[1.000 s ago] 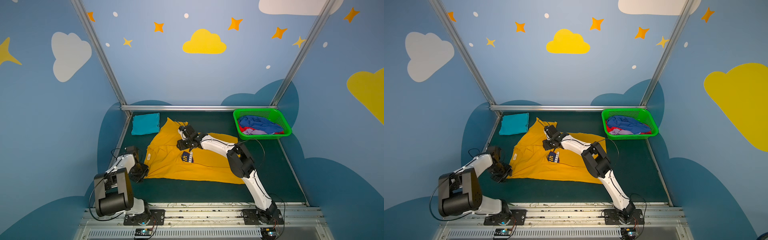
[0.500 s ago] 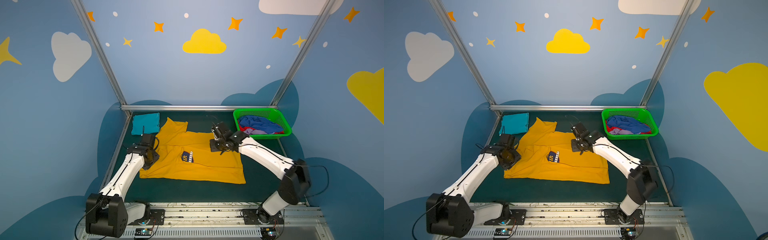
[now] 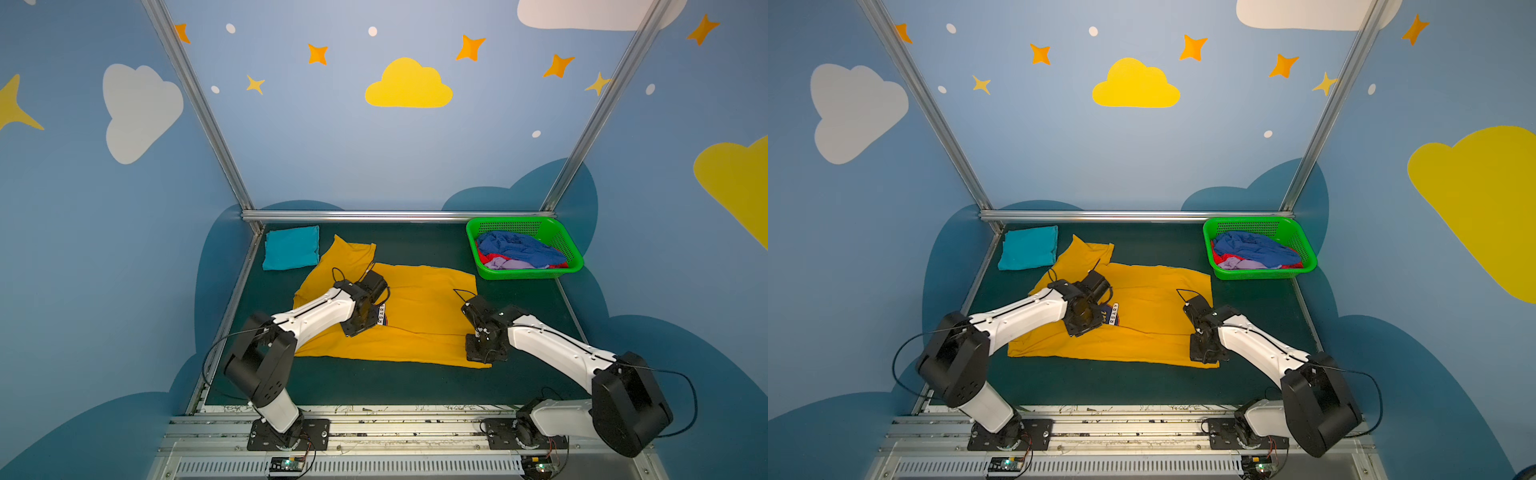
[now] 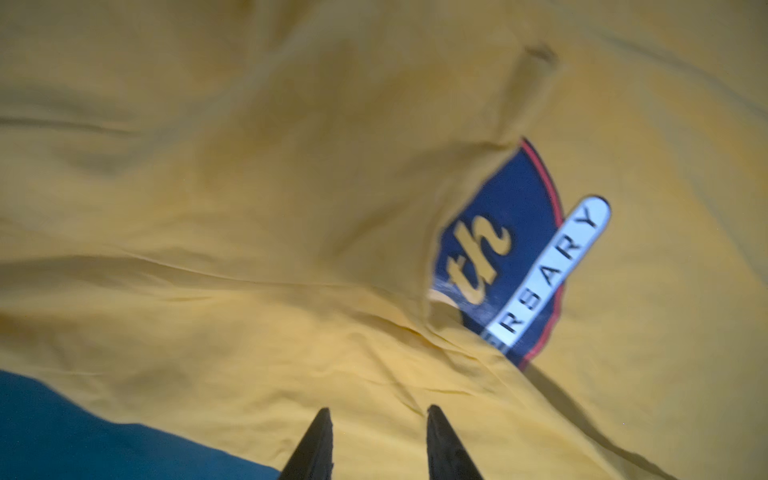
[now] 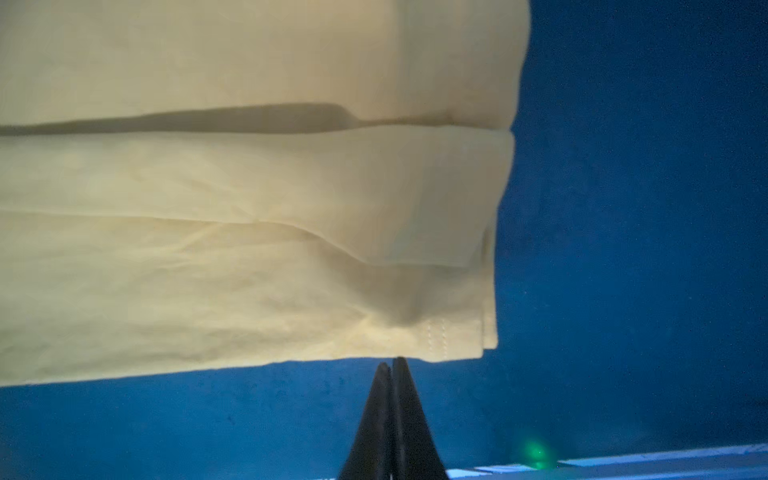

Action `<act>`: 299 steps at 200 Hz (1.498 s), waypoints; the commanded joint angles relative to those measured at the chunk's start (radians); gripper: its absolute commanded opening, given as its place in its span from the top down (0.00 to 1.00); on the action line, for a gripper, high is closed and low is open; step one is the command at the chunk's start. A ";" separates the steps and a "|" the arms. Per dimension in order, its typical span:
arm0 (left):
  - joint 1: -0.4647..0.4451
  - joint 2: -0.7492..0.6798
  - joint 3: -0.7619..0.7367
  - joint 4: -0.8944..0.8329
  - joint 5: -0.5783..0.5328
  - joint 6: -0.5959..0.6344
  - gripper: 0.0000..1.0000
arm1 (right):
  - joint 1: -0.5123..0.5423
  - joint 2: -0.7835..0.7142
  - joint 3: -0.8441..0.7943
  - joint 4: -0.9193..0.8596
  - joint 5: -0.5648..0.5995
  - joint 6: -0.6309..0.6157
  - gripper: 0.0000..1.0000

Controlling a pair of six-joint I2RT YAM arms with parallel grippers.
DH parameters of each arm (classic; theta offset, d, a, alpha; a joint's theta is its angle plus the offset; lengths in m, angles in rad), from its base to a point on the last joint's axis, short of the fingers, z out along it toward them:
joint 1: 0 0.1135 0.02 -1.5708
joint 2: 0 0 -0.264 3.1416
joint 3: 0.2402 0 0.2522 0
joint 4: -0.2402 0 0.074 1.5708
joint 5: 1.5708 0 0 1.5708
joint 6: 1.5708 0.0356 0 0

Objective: Fold and stack the t-shirts

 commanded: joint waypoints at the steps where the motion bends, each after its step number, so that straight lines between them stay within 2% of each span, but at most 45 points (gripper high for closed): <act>1: -0.065 0.071 0.072 0.000 0.044 -0.010 0.61 | -0.037 -0.001 -0.027 0.027 -0.017 0.008 1.00; 36: -0.137 0.228 0.188 -0.021 0.146 0.024 0.63 | -0.092 0.040 0.003 0.092 -0.028 -0.029 1.00; 68: -0.179 0.291 0.252 -0.073 0.157 0.057 0.65 | -0.124 0.132 0.071 0.140 -0.053 -0.038 1.00; 146: -0.192 0.347 0.269 -0.051 0.203 0.071 0.63 | -0.236 0.308 0.280 0.196 -0.064 -0.078 0.97; 184: -0.174 0.427 0.362 -0.056 0.173 0.095 0.63 | -0.279 0.380 0.384 0.172 -0.077 -0.088 0.97; 216: -0.110 0.507 0.484 -0.057 0.165 0.133 0.63 | -0.272 0.304 0.383 0.150 -0.077 -0.073 0.97; 255: -0.031 0.586 0.615 -0.042 0.216 0.147 0.64 | -0.241 0.101 0.316 0.108 -0.066 -0.047 0.93; 276: -0.016 0.581 0.650 -0.041 0.243 0.146 0.63 | -0.215 0.014 0.261 0.116 -0.108 -0.037 0.91; 299: -0.015 0.548 0.646 -0.062 0.258 0.152 0.63 | -0.179 0.007 0.206 0.120 -0.136 -0.017 0.90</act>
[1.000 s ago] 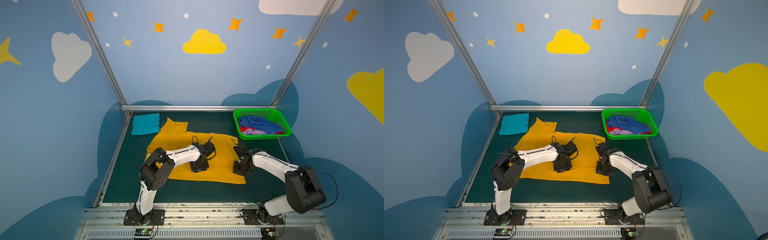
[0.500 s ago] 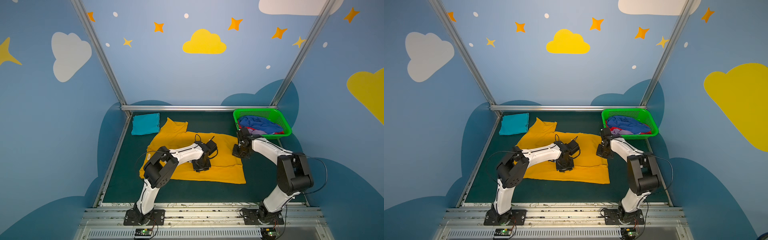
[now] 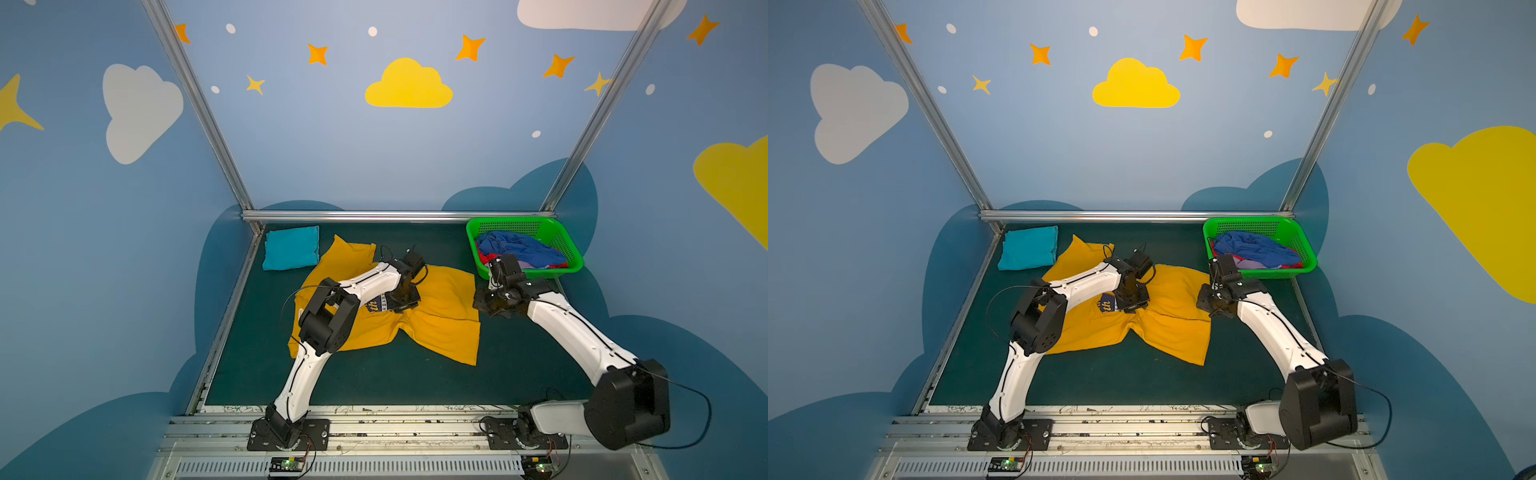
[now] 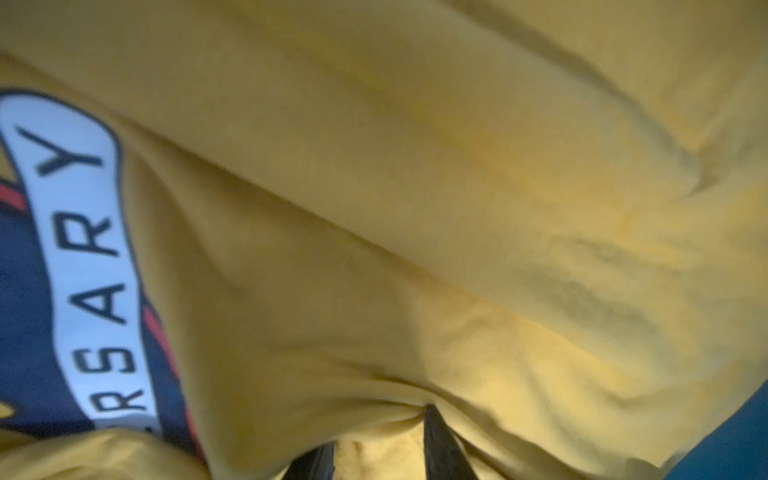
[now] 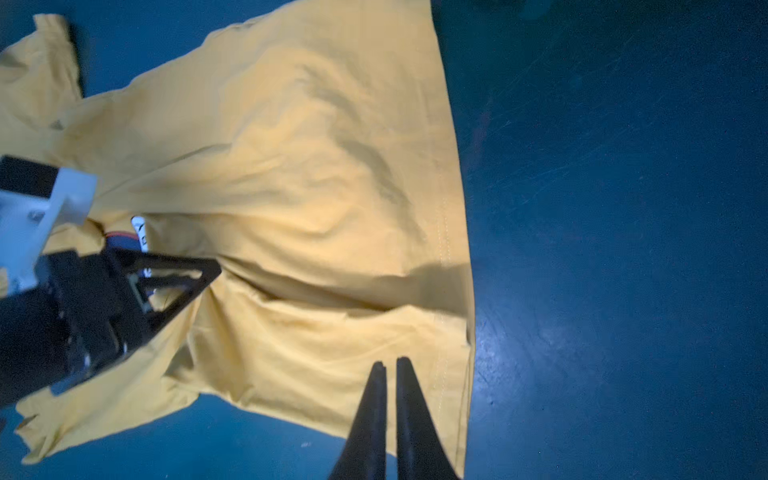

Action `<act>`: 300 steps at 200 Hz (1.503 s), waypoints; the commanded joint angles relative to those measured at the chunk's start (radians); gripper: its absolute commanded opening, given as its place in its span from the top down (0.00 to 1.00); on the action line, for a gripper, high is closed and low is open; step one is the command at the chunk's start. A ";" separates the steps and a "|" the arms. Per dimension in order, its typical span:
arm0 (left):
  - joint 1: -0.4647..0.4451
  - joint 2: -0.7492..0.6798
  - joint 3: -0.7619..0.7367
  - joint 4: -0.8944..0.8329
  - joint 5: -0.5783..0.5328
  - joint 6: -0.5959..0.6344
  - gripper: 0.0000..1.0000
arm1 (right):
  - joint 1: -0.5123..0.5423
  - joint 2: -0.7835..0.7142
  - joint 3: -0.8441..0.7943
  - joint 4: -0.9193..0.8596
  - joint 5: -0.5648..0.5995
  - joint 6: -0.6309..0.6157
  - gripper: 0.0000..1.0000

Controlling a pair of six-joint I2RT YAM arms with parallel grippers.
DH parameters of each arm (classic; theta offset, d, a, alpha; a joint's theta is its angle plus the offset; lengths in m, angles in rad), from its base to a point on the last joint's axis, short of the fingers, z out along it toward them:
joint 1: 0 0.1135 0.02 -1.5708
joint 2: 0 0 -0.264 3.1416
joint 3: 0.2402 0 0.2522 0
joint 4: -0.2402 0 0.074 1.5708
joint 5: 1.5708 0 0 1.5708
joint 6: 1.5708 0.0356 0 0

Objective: Fold and stack the t-shirts

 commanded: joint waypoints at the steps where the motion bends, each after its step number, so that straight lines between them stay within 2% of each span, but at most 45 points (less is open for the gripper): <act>1: -0.006 -0.017 0.004 -0.020 0.016 0.020 0.63 | 0.031 0.016 -0.064 -0.031 -0.041 0.031 0.90; 21: -0.012 -0.083 -0.085 -0.004 0.029 0.009 0.63 | 0.045 0.046 -0.109 -0.049 -0.081 0.062 0.84; 47: -0.010 -0.220 -0.271 0.039 0.024 -0.026 0.62 | 0.085 0.032 -0.186 -0.078 -0.097 0.093 0.56; 66: -0.004 -0.336 -0.387 0.056 0.009 -0.050 0.57 | 0.111 0.007 -0.239 -0.108 -0.098 0.121 0.38; 96: 0.008 -0.493 -0.521 0.044 -0.032 -0.074 0.42 | 0.119 -0.019 -0.322 -0.079 -0.103 0.156 0.33; 127: 0.051 -0.625 -0.681 -0.027 -0.132 -0.114 0.40 | 0.120 -0.021 -0.341 -0.045 -0.102 0.178 0.38; 158: 0.181 -0.757 -0.910 -0.026 -0.162 -0.158 0.39 | 0.120 0.013 -0.353 -0.026 -0.097 0.182 0.40; 173: 0.240 -0.820 -0.983 -0.019 -0.187 -0.165 0.36 | 0.117 0.024 -0.372 -0.011 -0.093 0.185 0.54; 188: 0.291 -0.866 -1.024 -0.024 -0.220 -0.165 0.31 | 0.093 0.027 -0.377 -0.012 -0.093 0.172 0.83; 201: 0.331 -0.889 -1.045 -0.024 -0.245 -0.160 0.30 | 0.051 0.018 -0.381 -0.024 -0.098 0.154 0.99; 246: 0.492 -0.882 -1.107 0.026 -0.245 -0.103 0.31 | -0.123 -0.055 -0.373 -0.150 -0.088 0.074 1.00; 259: 0.528 -0.868 -1.114 0.037 -0.246 -0.089 0.33 | -0.161 -0.077 -0.379 -0.180 -0.095 0.061 1.00; 274: 0.563 -0.850 -1.119 0.050 -0.253 -0.071 0.41 | -0.190 -0.095 -0.393 -0.190 -0.131 0.058 1.00; 300: 0.626 -0.823 -1.125 0.060 -0.284 -0.044 0.70 | -0.203 -0.099 -0.404 -0.212 -0.138 0.068 1.00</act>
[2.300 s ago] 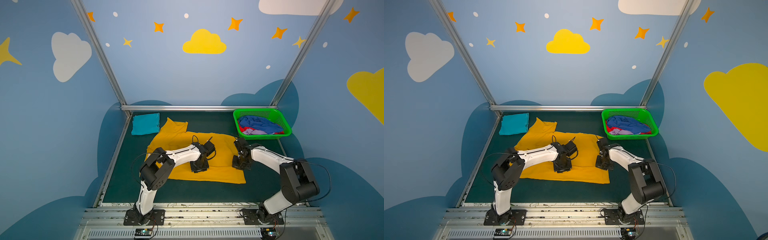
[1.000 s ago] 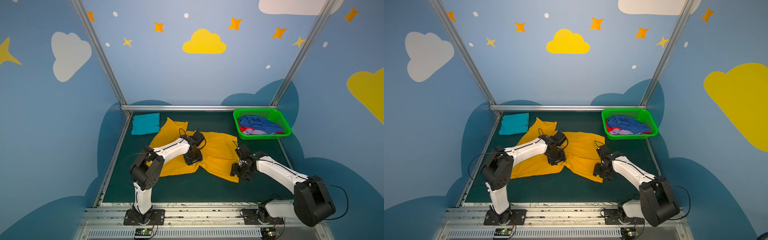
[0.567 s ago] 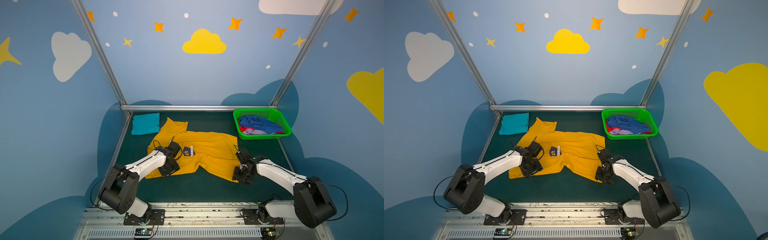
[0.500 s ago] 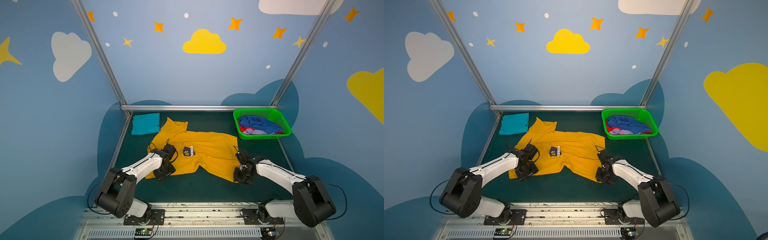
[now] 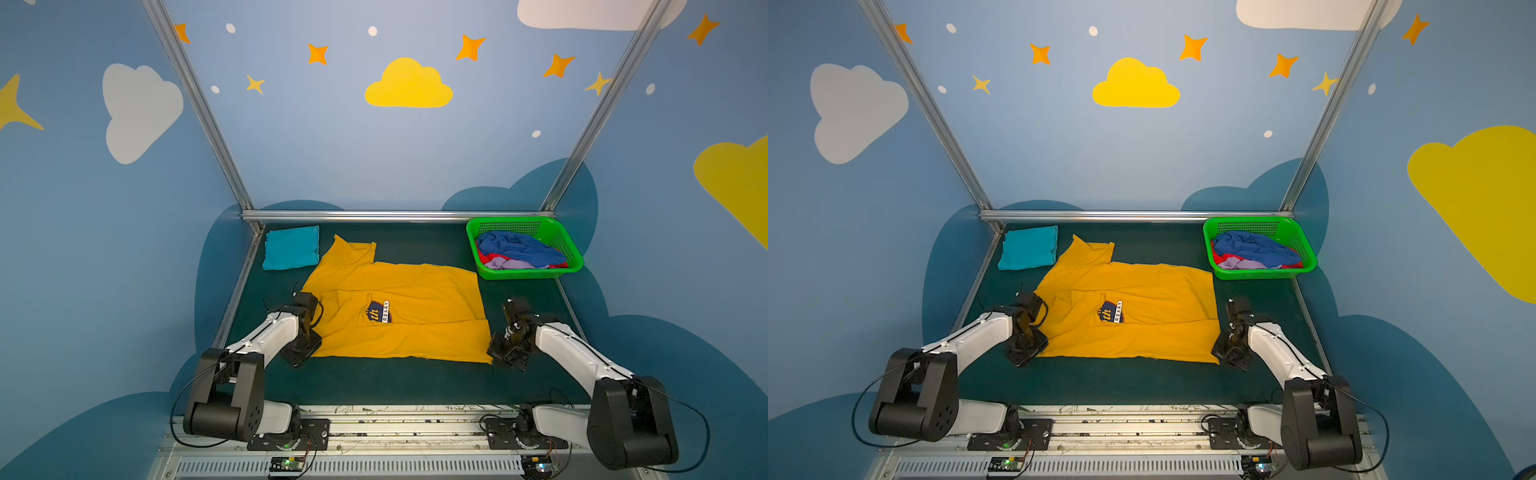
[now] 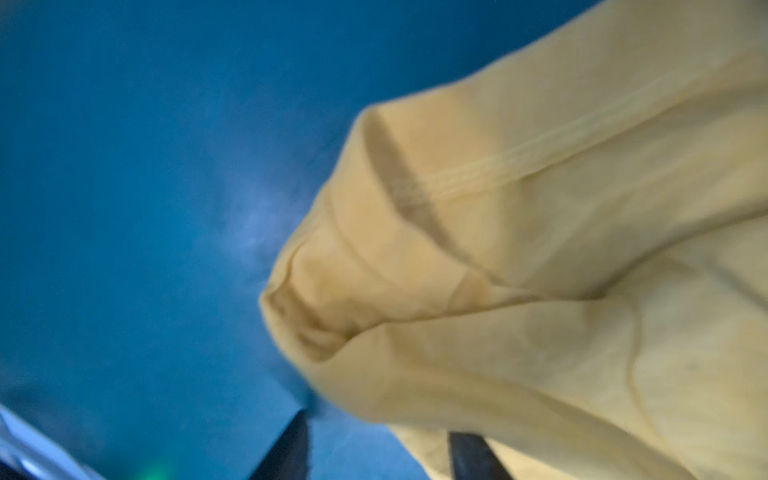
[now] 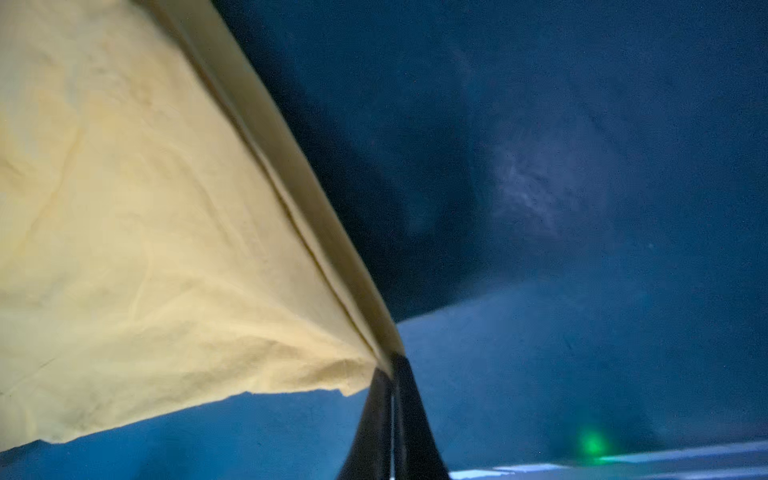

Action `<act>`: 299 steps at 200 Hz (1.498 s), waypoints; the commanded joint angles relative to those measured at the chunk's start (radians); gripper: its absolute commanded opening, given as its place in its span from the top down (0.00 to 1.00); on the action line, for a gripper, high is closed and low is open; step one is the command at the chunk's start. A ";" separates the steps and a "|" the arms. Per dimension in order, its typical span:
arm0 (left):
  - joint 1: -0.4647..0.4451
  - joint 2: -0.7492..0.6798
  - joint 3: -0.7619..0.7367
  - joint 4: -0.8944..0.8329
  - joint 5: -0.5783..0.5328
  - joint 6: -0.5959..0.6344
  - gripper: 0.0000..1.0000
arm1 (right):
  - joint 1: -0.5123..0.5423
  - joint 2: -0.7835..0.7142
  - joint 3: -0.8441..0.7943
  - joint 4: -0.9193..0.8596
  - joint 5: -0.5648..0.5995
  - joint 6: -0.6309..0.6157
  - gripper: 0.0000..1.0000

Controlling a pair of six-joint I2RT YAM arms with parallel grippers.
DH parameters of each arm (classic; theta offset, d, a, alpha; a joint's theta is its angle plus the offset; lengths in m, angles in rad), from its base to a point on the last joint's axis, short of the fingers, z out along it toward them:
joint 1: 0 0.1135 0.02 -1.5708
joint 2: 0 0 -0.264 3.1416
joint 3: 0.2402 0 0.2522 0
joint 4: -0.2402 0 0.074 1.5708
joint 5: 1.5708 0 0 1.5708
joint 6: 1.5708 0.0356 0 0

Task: Fold and stack the t-shirts
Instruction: 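Lay the shirt flat and move both grippers to its near corners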

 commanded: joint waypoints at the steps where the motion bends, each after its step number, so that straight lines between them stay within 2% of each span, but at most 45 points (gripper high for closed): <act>1: 0.054 0.033 -0.016 0.000 -0.056 0.044 0.72 | -0.012 -0.009 -0.022 -0.076 -0.018 -0.010 1.00; 16: 0.098 0.045 -0.020 0.001 -0.061 0.063 0.86 | -0.020 -0.016 -0.024 -0.085 -0.017 -0.006 1.00; 37: 0.140 0.024 -0.031 -0.009 -0.067 0.081 0.95 | -0.031 -0.037 -0.032 -0.090 -0.008 0.000 1.00; 68: 0.157 -0.055 -0.050 -0.061 -0.091 0.069 0.96 | -0.068 -0.047 -0.038 -0.095 0.006 0.009 1.00; 102: 0.180 -0.123 -0.085 -0.109 -0.121 0.051 0.96 | -0.157 -0.077 -0.055 -0.077 -0.008 0.006 1.00; 117: 0.185 -0.129 -0.100 -0.097 -0.096 0.059 0.96 | -0.194 -0.105 -0.063 -0.072 -0.023 -0.001 1.00; 137: 0.178 -0.146 -0.103 -0.086 -0.047 0.064 0.95 | -0.193 -0.134 -0.064 -0.084 -0.037 -0.004 1.00; 152: 0.148 -0.191 -0.107 -0.088 -0.010 0.045 0.92 | -0.183 -0.162 -0.072 -0.093 -0.061 0.000 1.00; 169: 0.092 -0.256 -0.108 -0.101 0.029 0.006 0.79 | -0.161 -0.192 -0.087 -0.095 -0.089 0.021 1.00; 188: 0.039 -0.332 -0.107 -0.140 0.041 -0.047 0.57 | -0.131 -0.211 -0.105 -0.097 -0.114 0.052 1.00; 194: 0.031 -0.354 -0.110 -0.155 0.044 -0.059 0.50 | -0.129 -0.213 -0.110 -0.100 -0.121 0.060 0.86; 202: 0.028 -0.382 -0.111 -0.182 0.044 -0.077 0.47 | -0.126 -0.215 -0.114 -0.106 -0.124 0.069 0.61; 208: 0.028 -0.403 -0.110 -0.204 0.039 -0.085 0.46 | -0.127 -0.219 -0.113 -0.116 -0.122 0.077 0.51; 229: 0.029 -0.490 -0.073 -0.278 -0.006 -0.109 0.46 | -0.147 -0.271 -0.087 -0.152 -0.070 0.085 0.40; 243: 0.029 -0.541 -0.022 -0.283 -0.029 -0.113 0.45 | -0.160 -0.332 -0.040 -0.173 -0.011 0.073 0.38; 251: 0.028 -0.547 0.016 -0.272 -0.037 -0.106 0.45 | -0.160 -0.362 -0.016 -0.162 0.028 0.080 0.37; 264: 0.022 -0.491 0.086 -0.225 -0.028 -0.078 0.48 | -0.156 -0.418 0.007 -0.073 0.044 -0.014 0.40; 271: 0.011 -0.431 0.133 -0.198 -0.026 -0.060 0.49 | -0.151 -0.433 0.015 -0.019 0.055 -0.037 0.47; 285: -0.032 -0.284 0.254 -0.143 -0.025 -0.023 0.51 | -0.117 -0.401 0.076 0.046 0.067 -0.064 0.68; 299: -0.096 -0.133 0.402 -0.113 -0.065 0.015 0.47 | -0.044 -0.294 0.163 0.063 0.095 -0.146 0.73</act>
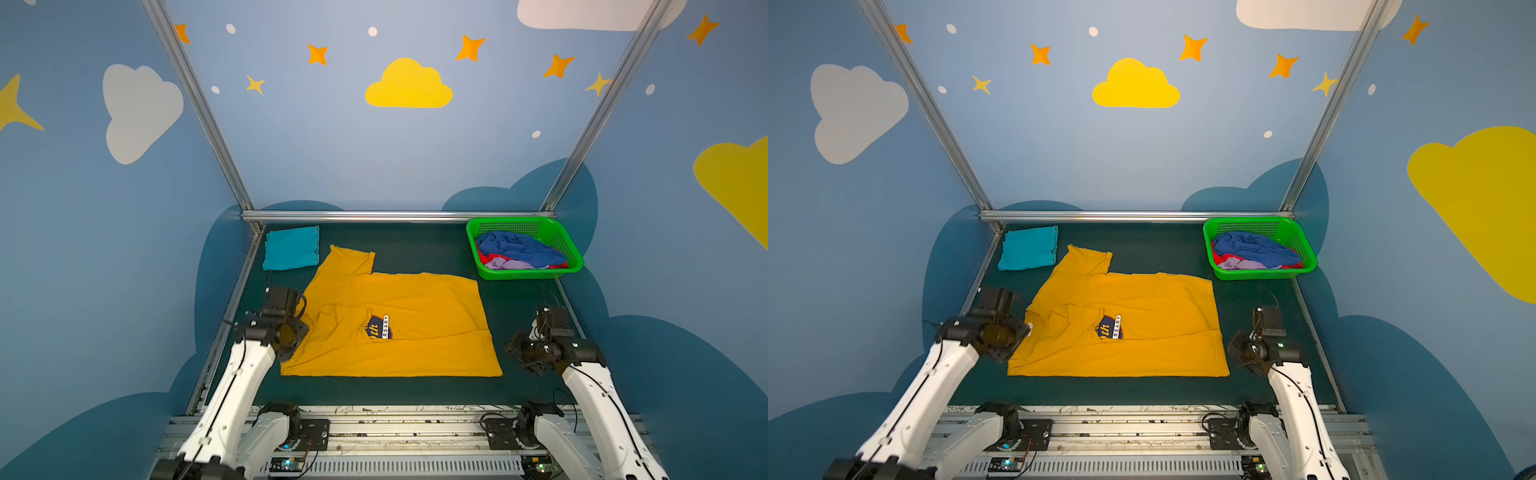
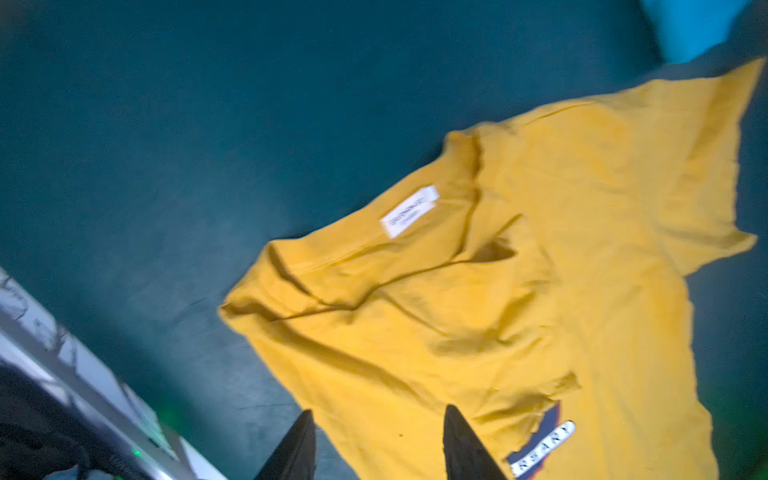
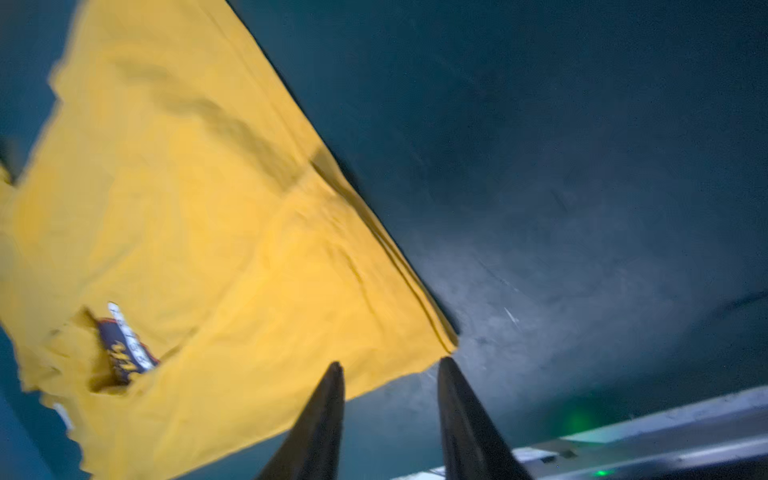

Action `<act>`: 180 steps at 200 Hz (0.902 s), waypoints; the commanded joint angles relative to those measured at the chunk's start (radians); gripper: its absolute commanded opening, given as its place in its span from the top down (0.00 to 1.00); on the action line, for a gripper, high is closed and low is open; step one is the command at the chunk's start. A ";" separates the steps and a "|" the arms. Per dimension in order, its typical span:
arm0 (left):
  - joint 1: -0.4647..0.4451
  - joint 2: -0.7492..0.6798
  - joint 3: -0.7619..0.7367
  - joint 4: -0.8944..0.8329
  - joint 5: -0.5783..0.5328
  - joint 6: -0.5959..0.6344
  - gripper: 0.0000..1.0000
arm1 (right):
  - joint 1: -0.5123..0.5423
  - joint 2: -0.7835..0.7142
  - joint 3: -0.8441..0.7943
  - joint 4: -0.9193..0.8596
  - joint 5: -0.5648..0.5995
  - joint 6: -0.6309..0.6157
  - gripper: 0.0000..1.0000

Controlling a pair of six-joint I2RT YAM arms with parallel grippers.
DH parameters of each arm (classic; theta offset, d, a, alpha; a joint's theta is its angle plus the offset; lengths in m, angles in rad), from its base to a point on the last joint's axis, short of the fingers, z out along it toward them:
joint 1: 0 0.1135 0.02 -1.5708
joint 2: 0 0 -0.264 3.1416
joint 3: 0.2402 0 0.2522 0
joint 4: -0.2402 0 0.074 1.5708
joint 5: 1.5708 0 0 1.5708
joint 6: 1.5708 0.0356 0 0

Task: Fold and stack the t-shirts
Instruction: 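Lay the shirt flat and move both grippers to its near corners, then reach both grippers to the yellow shirt's far edge corners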

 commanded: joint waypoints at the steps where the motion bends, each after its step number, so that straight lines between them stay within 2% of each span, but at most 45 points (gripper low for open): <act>1: -0.078 0.211 0.185 0.096 -0.056 0.075 0.46 | 0.086 0.120 0.125 0.104 0.076 -0.132 0.73; 18: -0.122 0.385 0.364 0.118 -0.086 0.127 0.37 | 0.206 0.262 0.230 0.087 0.188 -0.199 0.73; 39: -0.129 0.597 0.582 0.109 -0.078 0.194 0.29 | 0.253 0.408 0.325 0.119 0.179 -0.230 0.67; 66: -0.133 0.839 0.834 0.073 -0.066 0.293 0.29 | 0.284 0.568 0.425 0.161 0.193 -0.252 0.52; 87: -0.141 0.992 0.985 0.060 -0.059 0.338 0.32 | 0.300 0.677 0.528 0.121 0.238 -0.256 0.51; 106: -0.154 1.114 1.115 0.053 -0.059 0.363 0.38 | 0.304 0.759 0.595 0.106 0.238 -0.273 0.57; 114: -0.159 1.165 1.174 0.046 -0.065 0.370 0.45 | 0.306 0.784 0.615 0.105 0.239 -0.274 0.60; 125: -0.166 1.236 1.261 0.032 -0.072 0.379 0.61 | 0.307 0.808 0.627 0.119 0.234 -0.274 0.66; 135: -0.171 1.299 1.344 0.015 -0.087 0.387 0.67 | 0.308 0.824 0.628 0.139 0.228 -0.273 0.74; 148: -0.178 1.384 1.456 -0.003 -0.106 0.397 0.67 | 0.309 0.839 0.629 0.160 0.224 -0.272 0.86; 158: -0.179 1.448 1.544 -0.015 -0.116 0.407 0.60 | 0.309 0.852 0.634 0.166 0.227 -0.275 0.94; 166: -0.181 1.499 1.615 -0.032 -0.129 0.410 0.51 | 0.311 0.861 0.638 0.165 0.237 -0.275 0.97; 180: -0.182 1.584 1.738 -0.088 -0.176 0.394 0.46 | 0.311 0.873 0.645 0.163 0.250 -0.279 0.99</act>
